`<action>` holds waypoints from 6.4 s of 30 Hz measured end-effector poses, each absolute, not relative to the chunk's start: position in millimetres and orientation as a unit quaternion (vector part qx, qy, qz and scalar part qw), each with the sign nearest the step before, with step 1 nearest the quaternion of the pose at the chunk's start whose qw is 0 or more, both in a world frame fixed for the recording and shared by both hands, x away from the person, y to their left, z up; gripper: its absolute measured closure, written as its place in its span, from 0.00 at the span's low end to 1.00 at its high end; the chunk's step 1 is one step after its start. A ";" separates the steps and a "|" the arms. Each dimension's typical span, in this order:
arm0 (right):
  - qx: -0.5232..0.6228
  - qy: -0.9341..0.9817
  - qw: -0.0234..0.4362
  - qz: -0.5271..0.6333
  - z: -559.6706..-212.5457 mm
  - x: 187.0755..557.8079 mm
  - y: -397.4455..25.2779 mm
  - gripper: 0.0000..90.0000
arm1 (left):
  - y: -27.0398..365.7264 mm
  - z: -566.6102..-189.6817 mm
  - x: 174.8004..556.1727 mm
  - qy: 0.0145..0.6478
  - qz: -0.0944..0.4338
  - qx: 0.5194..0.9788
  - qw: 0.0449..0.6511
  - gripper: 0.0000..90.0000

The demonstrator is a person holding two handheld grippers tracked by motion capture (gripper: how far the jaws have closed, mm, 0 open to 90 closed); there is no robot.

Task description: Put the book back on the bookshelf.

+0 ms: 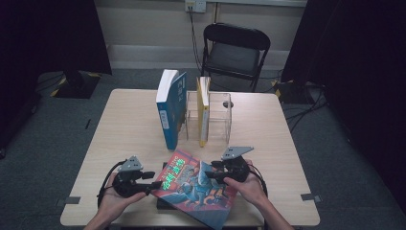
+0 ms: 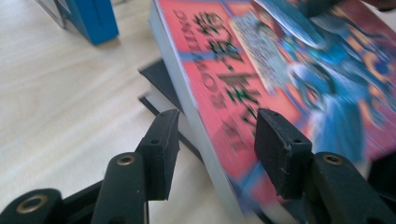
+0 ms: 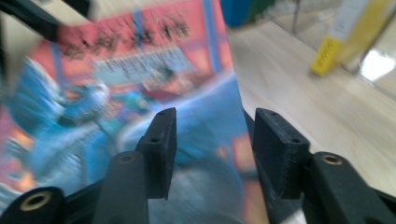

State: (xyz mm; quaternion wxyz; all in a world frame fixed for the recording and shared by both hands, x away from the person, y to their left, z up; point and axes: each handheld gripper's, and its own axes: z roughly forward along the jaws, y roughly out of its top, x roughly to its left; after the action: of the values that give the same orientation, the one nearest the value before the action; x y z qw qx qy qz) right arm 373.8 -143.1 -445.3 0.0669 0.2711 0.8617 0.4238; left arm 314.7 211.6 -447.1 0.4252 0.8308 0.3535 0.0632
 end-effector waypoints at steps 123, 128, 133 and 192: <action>0.358 0.824 0.086 0.431 -456.1 359.4 -168.2 0.32 | 162.6 -461.7 362.9 0.403 0.009 0.790 0.462 0.57; 0.378 0.815 0.076 0.432 -460.4 370.9 -166.7 0.23 | 160.9 -463.5 361.8 0.399 0.012 0.790 0.466 0.51; 0.387 0.811 0.065 0.434 -461.9 376.6 -162.9 0.23 | 160.7 -463.7 361.7 0.399 0.012 0.789 0.467 0.50; 0.388 0.791 0.001 0.474 -454.1 371.4 -167.1 0.50 | 160.3 -464.6 360.3 0.394 0.018 0.790 0.469 0.49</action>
State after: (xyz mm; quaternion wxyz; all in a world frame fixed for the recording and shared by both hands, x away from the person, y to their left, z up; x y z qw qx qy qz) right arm 371.4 -167.1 -454.1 0.0014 0.3883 0.7906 0.4736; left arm 360.3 160.3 -464.6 0.4687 0.7903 0.3942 0.0176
